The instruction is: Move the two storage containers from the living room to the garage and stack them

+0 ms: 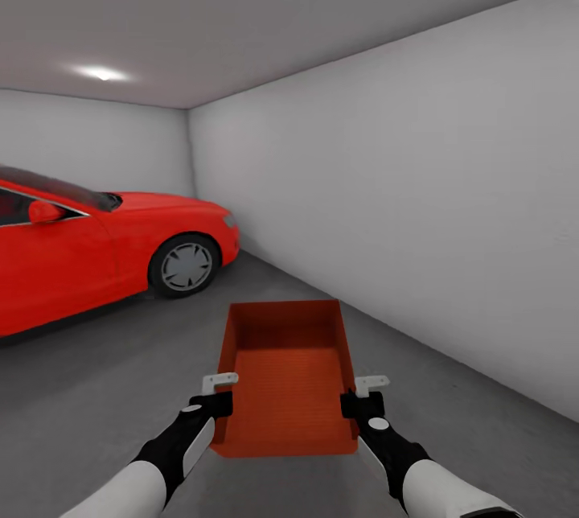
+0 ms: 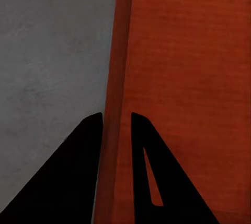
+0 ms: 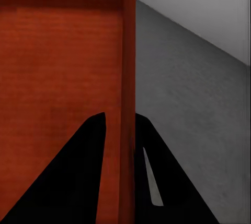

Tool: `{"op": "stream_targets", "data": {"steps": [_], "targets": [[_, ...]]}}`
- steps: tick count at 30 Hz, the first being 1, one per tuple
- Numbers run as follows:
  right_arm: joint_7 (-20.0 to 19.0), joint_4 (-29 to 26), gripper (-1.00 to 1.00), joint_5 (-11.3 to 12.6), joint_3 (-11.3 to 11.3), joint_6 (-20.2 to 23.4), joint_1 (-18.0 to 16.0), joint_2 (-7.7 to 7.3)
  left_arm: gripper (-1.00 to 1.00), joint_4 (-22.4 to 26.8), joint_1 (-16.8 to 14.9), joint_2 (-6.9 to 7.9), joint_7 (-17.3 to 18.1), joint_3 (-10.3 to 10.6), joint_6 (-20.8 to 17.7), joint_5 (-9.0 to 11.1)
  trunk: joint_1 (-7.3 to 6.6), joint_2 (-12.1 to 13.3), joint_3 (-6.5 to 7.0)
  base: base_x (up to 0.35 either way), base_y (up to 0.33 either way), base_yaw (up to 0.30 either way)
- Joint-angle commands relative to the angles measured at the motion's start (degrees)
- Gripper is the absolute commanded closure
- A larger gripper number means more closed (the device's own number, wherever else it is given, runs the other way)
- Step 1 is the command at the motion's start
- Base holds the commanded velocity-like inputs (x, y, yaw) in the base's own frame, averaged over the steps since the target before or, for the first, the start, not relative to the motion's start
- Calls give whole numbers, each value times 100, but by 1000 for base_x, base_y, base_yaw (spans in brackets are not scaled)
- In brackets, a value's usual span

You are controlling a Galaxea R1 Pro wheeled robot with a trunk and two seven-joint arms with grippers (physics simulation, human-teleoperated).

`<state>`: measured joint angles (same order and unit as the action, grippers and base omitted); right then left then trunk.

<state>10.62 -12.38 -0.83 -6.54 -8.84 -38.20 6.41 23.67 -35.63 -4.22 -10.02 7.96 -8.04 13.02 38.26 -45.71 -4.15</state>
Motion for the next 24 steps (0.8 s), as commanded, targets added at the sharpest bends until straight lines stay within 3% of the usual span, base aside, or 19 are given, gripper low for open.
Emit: {"op": "stream_targets", "data": {"steps": [1, 24], "targets": [[14, 16, 100, 197, 179, -4, -7, 80, 100, 32, -2, 1, -79, -69, 215, 43, 5, -7, -9, 322, 0, -287], [11, 16, 100, 197, 179, -4, -4, 73, 100, 27, -4, 9, -79, -75, 215, 42, 5, -7, -9, 322, 0, -286]]}}
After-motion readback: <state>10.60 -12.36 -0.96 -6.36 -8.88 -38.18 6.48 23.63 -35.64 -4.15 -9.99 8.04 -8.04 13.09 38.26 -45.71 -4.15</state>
